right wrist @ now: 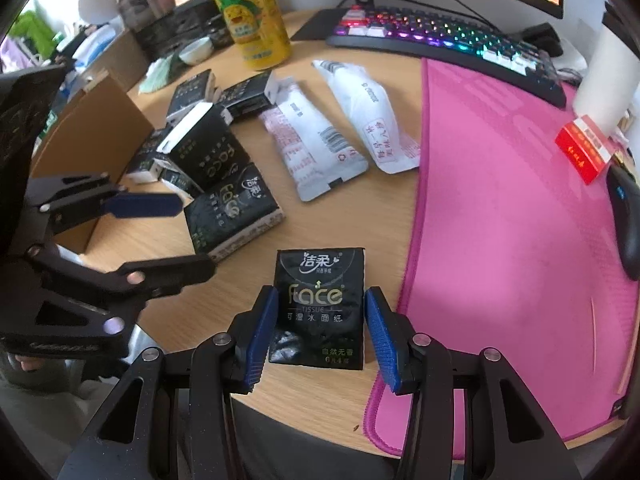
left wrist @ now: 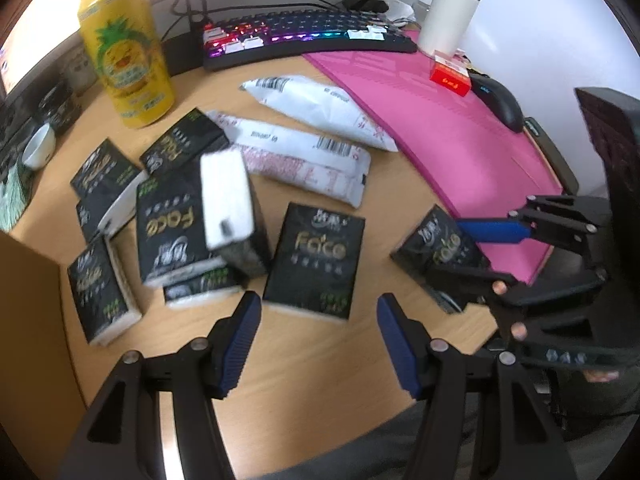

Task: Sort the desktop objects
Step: 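Grasp a black Face tissue pack with the right tool, then grasp a black Face tissue pack with the left tool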

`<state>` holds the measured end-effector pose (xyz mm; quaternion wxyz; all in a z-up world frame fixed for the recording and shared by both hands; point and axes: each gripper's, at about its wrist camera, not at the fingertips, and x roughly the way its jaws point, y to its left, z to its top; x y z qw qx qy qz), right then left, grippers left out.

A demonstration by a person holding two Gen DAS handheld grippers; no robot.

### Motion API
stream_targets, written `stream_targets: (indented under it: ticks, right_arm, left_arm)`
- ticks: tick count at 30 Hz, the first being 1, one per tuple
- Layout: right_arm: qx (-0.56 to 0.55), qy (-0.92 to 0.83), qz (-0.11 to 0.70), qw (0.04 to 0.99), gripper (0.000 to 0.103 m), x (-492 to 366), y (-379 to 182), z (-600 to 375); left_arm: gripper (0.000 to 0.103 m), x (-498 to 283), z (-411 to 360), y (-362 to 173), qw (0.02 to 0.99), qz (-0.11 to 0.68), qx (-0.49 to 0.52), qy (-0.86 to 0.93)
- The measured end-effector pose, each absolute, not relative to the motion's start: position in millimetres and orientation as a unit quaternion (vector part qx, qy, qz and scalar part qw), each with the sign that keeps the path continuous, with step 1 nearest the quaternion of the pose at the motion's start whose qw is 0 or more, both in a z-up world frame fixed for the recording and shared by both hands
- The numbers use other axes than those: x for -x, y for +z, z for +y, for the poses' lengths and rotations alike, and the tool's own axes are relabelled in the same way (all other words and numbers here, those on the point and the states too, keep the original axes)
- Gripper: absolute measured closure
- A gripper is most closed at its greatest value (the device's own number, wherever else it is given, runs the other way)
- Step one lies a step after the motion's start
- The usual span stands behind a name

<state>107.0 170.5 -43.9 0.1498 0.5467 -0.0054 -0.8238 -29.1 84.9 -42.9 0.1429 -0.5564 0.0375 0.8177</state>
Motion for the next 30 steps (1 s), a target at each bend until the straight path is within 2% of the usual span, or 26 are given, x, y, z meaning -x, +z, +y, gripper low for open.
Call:
stream_targets:
  ticks: [9,10,11,12,17,30]
  right_arm:
    - [-0.545,-0.822,-0.026,0.161,0.057,-104.7,-47.8,171.9]
    - [-0.545,-0.822,-0.025,0.161,0.057,-105.2,-47.7,171.4]
    - [-0.545,-0.823,-0.024,0.161,0.057,-105.5,-47.5,170.8]
    - [-0.545,-0.823,-0.023,0.16,0.057,-105.4,-47.4,170.2]
    - [-0.545,-0.823,-0.02,0.158,0.057,-104.4,-47.1,166.8]
    - [-0.553,-0.818,-0.03,0.156,0.055,-102.6,-43.6,153.4]
  left_arm:
    - [0.037,49.2,87.3,-55.3,0.14,0.041,0.565,0.812]
    - [0.039,49.8,87.1,-56.7,0.14,0.041,0.567,0.811]
    - [0.048,49.5,87.3,-57.3,0.143,0.042,0.569,0.809]
    - [0.051,47.8,88.1,-56.4,0.146,0.048,0.569,0.808]
    - [0.051,32.9,79.7,-56.5,0.142,0.053,0.572,0.806]
    - [0.05,-8.9,23.2,-45.3,0.123,-0.028,0.575,0.808]
